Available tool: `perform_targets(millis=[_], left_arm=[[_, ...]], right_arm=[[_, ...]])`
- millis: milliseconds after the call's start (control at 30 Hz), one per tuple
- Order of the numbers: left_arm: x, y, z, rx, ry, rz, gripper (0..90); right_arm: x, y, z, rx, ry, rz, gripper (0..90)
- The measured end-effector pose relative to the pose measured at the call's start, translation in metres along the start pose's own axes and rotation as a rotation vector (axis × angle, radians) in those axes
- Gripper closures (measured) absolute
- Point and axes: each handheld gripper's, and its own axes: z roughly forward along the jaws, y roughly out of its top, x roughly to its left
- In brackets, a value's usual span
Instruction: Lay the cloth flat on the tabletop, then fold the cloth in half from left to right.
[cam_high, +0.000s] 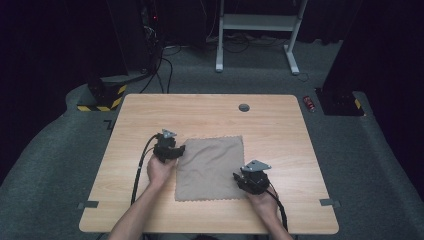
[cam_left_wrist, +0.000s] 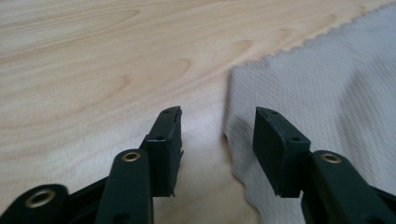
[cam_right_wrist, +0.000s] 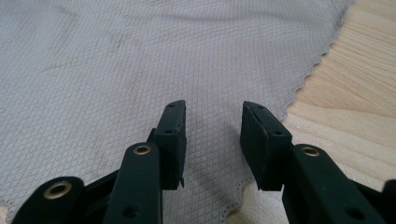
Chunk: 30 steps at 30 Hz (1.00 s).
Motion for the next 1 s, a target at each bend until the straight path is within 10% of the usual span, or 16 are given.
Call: perform_targets(millis=[267,433,700,1000], left_arm=[[0.005,0.000,0.005,-0.021,-0.122,-0.016,84.7],[-0.001,0.000,0.002,-0.034,-0.167,0.013,89.3],[-0.042,-0.005,-0.003,0.025,-0.237,0.252,87.7],[-0.032,0.005,-0.018,-0.059,-0.190,0.154,70.8]], right_arm=[[0.001,0.000,0.000,-0.002,-0.004,-0.009,60.9],[0.001,0.000,0.000,-0.002,-0.008,-0.013,60.9],[0.002,0.000,0.000,-0.002,-0.012,-0.012,61.0],[0.002,0.000,0.000,-0.003,-0.014,-0.017,61.0]])
